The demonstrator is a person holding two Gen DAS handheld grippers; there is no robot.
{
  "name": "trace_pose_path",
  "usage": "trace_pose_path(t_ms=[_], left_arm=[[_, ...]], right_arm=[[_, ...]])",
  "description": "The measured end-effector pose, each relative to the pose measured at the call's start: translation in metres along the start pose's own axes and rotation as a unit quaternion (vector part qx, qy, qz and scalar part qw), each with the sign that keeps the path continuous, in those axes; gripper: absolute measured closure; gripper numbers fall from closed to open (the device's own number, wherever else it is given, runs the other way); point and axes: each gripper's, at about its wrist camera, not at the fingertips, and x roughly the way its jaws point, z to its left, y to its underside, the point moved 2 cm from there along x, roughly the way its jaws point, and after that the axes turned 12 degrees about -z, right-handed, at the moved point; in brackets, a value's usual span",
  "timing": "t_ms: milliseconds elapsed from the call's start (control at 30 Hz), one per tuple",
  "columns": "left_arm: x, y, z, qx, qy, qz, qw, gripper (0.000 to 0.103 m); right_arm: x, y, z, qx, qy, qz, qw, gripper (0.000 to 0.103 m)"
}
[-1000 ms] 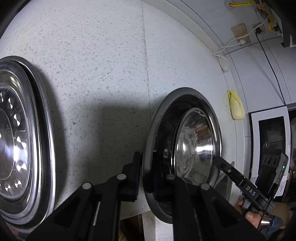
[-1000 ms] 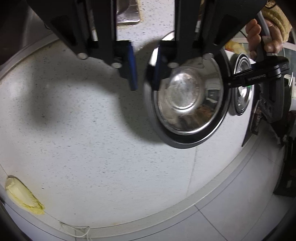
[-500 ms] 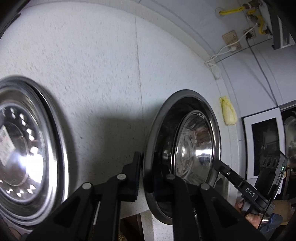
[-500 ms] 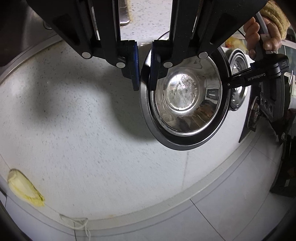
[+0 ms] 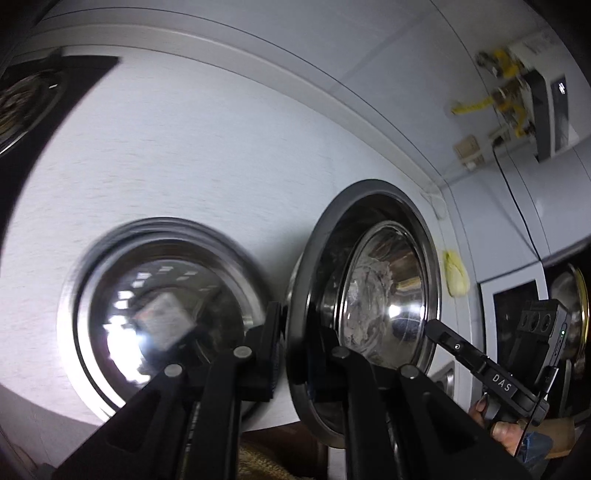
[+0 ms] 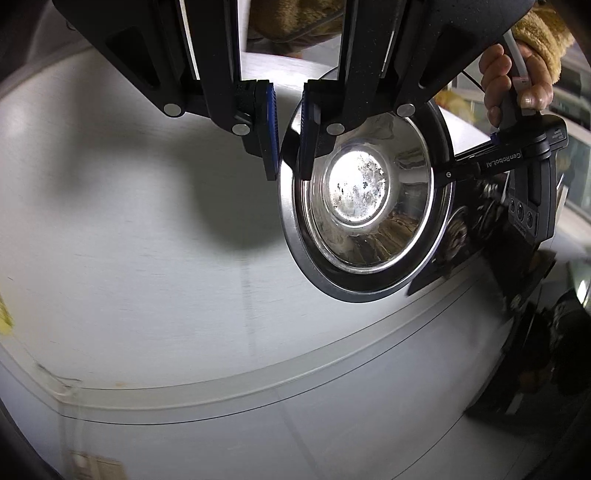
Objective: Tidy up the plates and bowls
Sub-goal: 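Lift the nested bowls with both grippers and carry them over the plate stack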
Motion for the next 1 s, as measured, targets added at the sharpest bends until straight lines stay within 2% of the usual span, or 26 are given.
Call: trace_pose_path(t_ms=[267,533,767,1000], left_arm=[[-0.027,0.006,0.075,-0.049,-0.047,-0.016,0.9975,0.093],[-0.033,0.023,0.120,-0.086,-0.078,-0.019,0.9931,0.093],[-0.024,0.023,0.142,-0.083,-0.058,-0.016,0.9947,0.093],[-0.012,0.015,0.154,-0.056,-0.035,-0.004,0.9978,0.093]], right_arm=[[0.044,0.021,0.040,-0.020,-0.052,0.048,0.997,0.093],[0.080,0.046,0.051,-0.014,-0.092,0.096,0.991,0.093],[0.085,0.051,0.057,-0.005,-0.071,0.096,0.993,0.093],[0.079,0.062,0.066,0.016,-0.012,0.066,0.998,0.093]])
